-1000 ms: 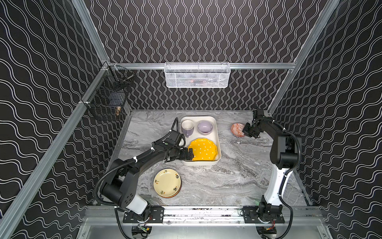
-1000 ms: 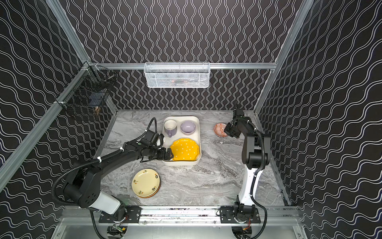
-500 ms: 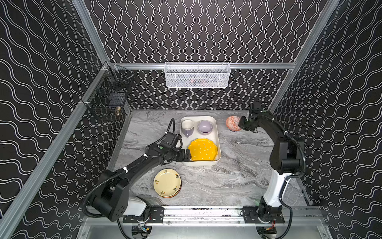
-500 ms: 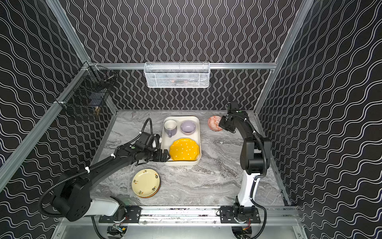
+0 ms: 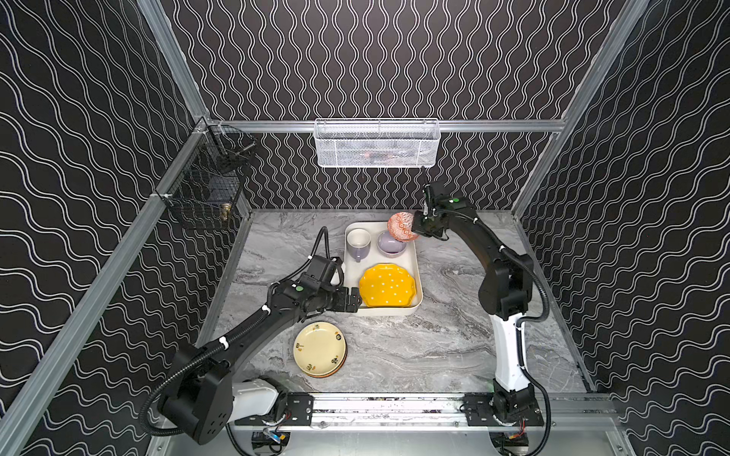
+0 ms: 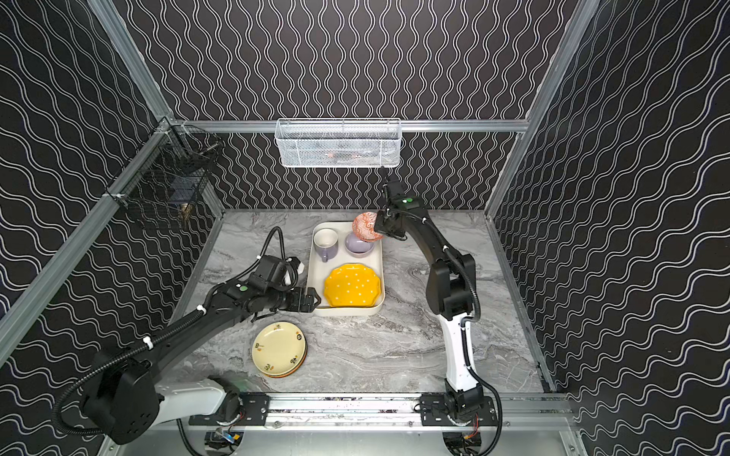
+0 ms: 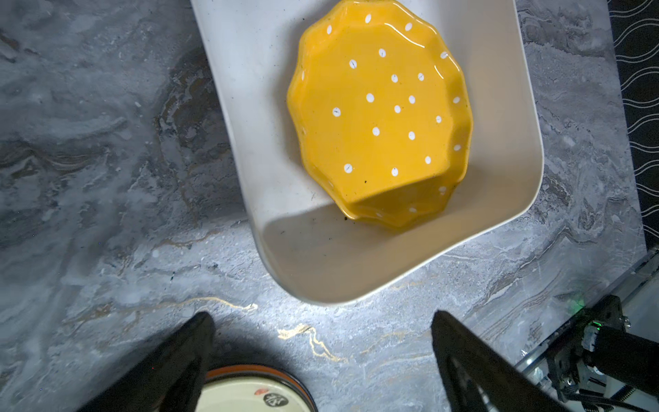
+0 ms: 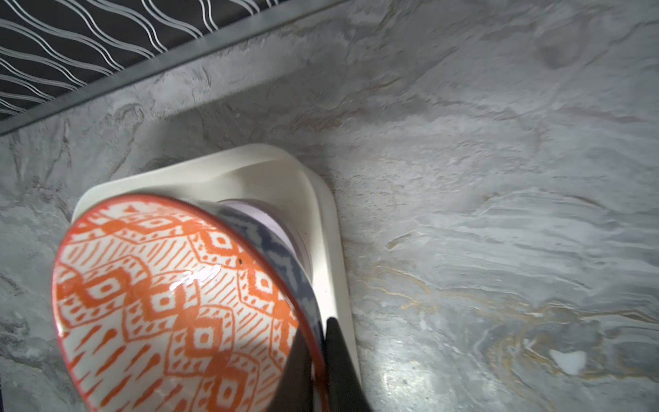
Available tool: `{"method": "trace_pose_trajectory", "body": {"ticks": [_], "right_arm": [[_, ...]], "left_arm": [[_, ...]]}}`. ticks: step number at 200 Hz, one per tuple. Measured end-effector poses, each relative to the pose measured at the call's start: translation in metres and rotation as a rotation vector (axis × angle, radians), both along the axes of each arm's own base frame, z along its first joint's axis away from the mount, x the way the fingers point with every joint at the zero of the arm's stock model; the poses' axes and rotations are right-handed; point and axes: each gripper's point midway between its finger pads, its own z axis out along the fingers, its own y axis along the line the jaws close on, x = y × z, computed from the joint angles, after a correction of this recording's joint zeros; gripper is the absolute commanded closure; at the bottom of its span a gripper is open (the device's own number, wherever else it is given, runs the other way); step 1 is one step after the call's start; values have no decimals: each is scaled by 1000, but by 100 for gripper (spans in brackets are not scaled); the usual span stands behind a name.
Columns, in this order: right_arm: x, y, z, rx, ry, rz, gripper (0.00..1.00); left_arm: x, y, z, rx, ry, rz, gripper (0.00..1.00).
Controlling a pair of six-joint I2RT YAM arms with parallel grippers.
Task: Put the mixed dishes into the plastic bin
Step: 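Lift the bowl and carry it over the cream bin with the right gripper, then lower the bowl into the bin beside the mug and open the right gripper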
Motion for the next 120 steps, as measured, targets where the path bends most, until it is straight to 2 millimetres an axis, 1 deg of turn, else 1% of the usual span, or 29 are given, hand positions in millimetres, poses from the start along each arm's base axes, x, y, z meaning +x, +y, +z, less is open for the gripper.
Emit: {"method": "trace_pose_trajectory", "body": {"ticks": [25, 50, 81, 120], "right_arm": [[-5, 14, -8, -13, 16, 22, 95], [-4, 25, -17, -10, 25, 34, 95], [-2, 28, -30, -19, 47, 29, 94], [-1, 31, -37, -20, 55, 32, 92]], "left_arm": [[-2, 3, -2, 2, 2, 3, 1], [-3, 4, -2, 2, 2, 5, 1], [-4, 6, -3, 2, 4, 9, 1], [-4, 7, -5, -1, 7, 11, 1]]}}
